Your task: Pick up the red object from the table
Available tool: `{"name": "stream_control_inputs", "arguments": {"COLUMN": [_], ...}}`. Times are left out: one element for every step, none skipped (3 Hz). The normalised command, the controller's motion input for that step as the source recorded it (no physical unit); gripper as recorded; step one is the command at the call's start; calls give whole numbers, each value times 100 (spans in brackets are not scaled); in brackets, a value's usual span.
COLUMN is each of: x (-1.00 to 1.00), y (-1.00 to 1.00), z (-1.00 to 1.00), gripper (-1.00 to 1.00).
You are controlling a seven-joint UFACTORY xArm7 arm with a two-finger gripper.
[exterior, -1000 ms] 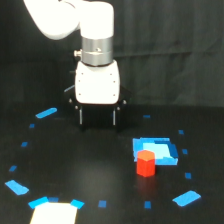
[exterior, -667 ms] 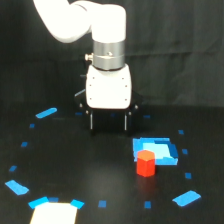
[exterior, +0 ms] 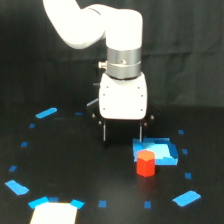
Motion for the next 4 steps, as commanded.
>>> {"name": "stream_control_inputs", "arguments": {"x": [43, 43, 8, 9], "y": [-100, -74, -46, 28], "z": [-3, -24, -27, -41], "gripper": [100, 55, -21, -100]}}
